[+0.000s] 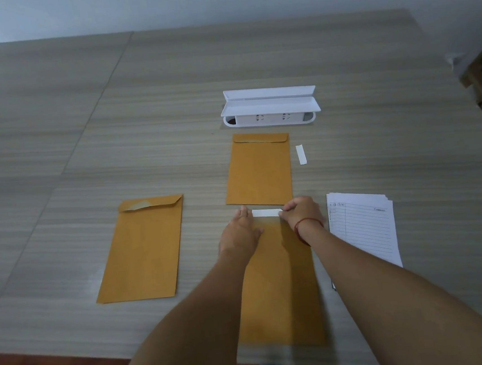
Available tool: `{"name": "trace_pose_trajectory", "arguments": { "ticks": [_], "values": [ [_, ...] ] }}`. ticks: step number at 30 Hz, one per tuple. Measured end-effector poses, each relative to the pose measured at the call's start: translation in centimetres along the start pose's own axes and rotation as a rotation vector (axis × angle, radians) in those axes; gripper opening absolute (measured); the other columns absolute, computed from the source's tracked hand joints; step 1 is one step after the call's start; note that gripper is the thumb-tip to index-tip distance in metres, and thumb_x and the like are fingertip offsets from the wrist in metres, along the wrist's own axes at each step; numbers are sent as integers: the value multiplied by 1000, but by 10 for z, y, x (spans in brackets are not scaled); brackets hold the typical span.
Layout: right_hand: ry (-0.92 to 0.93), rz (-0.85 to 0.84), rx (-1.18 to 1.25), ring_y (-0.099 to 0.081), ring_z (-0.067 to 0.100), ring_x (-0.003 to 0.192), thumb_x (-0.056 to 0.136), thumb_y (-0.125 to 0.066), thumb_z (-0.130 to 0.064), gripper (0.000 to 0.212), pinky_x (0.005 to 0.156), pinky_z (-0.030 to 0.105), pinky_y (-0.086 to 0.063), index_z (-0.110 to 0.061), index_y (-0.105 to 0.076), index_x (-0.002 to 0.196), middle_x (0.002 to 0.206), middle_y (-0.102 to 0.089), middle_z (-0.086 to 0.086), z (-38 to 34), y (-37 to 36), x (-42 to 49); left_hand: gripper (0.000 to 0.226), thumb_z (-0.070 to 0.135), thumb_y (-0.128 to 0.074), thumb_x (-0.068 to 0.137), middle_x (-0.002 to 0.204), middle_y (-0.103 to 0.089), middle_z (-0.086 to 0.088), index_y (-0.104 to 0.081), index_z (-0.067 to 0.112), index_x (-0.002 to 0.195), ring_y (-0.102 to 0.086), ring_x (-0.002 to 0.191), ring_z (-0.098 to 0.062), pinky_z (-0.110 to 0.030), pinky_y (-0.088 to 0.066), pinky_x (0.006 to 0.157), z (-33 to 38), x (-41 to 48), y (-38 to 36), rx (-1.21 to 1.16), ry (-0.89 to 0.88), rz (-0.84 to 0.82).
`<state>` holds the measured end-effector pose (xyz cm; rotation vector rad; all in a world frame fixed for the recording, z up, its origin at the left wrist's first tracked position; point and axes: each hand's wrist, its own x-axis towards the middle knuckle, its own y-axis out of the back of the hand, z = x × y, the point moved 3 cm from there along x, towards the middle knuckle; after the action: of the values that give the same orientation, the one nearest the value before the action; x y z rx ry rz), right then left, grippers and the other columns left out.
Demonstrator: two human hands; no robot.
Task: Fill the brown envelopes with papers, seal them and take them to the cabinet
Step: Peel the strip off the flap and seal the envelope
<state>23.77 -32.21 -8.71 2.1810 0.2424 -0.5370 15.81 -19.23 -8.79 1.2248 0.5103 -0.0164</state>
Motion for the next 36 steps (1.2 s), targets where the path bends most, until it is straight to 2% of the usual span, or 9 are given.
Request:
{"name": "trace_pose_trajectory", "arguments": {
  "ticks": [6, 9, 13, 18, 21, 24, 28, 33, 36],
  "values": [
    [115, -2, -141, -63, 23, 102, 92, -61, -31, 11, 92, 34, -47, -23, -68, 91, 103, -70, -2, 1, -3, -3, 64, 37, -38, 101, 162, -6, -2, -12, 11, 153, -16, 148, -18, -30, -24, 116, 2, -1, 4, 40, 18, -43],
    [174, 21, -182, -62, 22, 100, 95, -55, -29, 13, 94, 35, -38, -20, -64, 94, 101, -69, -1, 0, -4, -8, 64, 37, -39, 101, 162, -6, -2, -13, 10, 153, -18, 147, -19, -31, -26, 115, 5, 0, 7, 50, 30, -52],
    [215, -5, -167, -63, 21, 98, 94, -55, -29, 12, 100, 37, -36, -24, -57, 83, 96, -70, -2, 2, -3, -10, 64, 37, -40, 101, 162, -6, -2, -13, 10, 153, -17, 147, -19, -31, -26, 115, 5, -1, 7, 47, 42, -68],
    [276, -98, -208, -60, 19, 98, 94, -55, -31, 11, 100, 36, -35, -23, -62, 90, 96, -67, -5, 12, 8, -14, 61, 35, -42, 100, 162, -8, -2, -19, 11, 151, -20, 147, -20, -33, -28, 113, 6, -5, 10, 19, 36, -60],
    [172, -1, -52, -60, 21, 92, 93, -54, -28, 11, 96, 34, -39, -21, -62, 91, 94, -66, -5, 21, 21, -11, 62, 36, -42, 100, 162, -9, -2, -18, 11, 152, -21, 146, -21, -32, -27, 114, 6, -7, 10, -7, 39, -54],
    [-57, 173, 300, -61, 23, 83, 93, -55, -19, 19, 76, 29, -50, -12, -69, 102, 104, -70, 7, 17, 40, 1, 63, 37, -41, 101, 162, -7, 0, -15, 12, 153, -19, 147, -21, -33, -27, 114, 6, -6, 8, -6, 51, -59],
    [-247, 270, 570, -67, 31, 97, 94, -57, -13, 23, 71, 27, -47, -1, -68, 110, 110, -70, 16, 1, 52, 25, 63, 37, -42, 100, 162, -7, 1, -15, 13, 153, -19, 147, -20, -34, -29, 114, 5, -2, 4, -20, 67, -66],
    [-334, 221, 521, -66, 34, 101, 91, -58, -8, 23, 74, 31, -48, 3, -62, 110, 113, -66, 17, -3, 40, 35, 62, 37, -41, 100, 162, -9, 0, -17, 13, 152, -21, 146, -21, -34, -29, 114, 4, 1, 5, 5, 52, -73],
    [-224, 175, 318, -63, 32, 92, 91, -53, -8, 14, 74, 31, -47, -3, -62, 99, 98, -65, 13, -3, 34, 27, 62, 37, -43, 100, 161, -10, -1, -19, 12, 152, -22, 146, -22, -34, -29, 114, 5, 0, 6, -5, 61, -69]
  ]
}}
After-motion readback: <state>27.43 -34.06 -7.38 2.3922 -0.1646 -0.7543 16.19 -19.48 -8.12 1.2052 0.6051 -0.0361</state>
